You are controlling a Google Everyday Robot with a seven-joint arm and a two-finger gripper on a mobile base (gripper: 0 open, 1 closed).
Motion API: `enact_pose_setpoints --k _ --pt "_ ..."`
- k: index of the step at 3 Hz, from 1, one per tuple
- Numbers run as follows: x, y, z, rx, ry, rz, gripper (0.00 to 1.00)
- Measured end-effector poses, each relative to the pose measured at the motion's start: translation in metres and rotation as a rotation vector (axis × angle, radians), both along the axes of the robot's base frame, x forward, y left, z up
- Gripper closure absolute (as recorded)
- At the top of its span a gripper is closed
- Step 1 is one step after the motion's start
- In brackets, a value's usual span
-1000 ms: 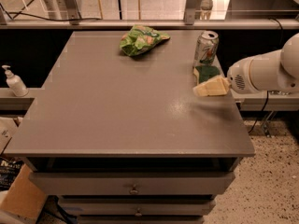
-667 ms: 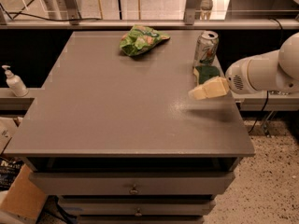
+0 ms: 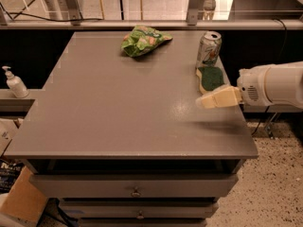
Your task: Move sponge near 7up can
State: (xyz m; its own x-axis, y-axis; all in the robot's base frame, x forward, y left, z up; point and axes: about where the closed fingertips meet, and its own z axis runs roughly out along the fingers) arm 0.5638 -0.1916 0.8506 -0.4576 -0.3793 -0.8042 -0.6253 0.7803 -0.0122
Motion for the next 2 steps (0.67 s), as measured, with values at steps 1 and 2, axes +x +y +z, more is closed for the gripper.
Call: enact_pose_setpoints --k 1,2 --pt "-0.036 -0.0064 0.0116 0.049 -0.05 0.068 0.0" --pt "-0.0423 -0.0126 0.0156 0.005 -0.099 0.102 0.0"
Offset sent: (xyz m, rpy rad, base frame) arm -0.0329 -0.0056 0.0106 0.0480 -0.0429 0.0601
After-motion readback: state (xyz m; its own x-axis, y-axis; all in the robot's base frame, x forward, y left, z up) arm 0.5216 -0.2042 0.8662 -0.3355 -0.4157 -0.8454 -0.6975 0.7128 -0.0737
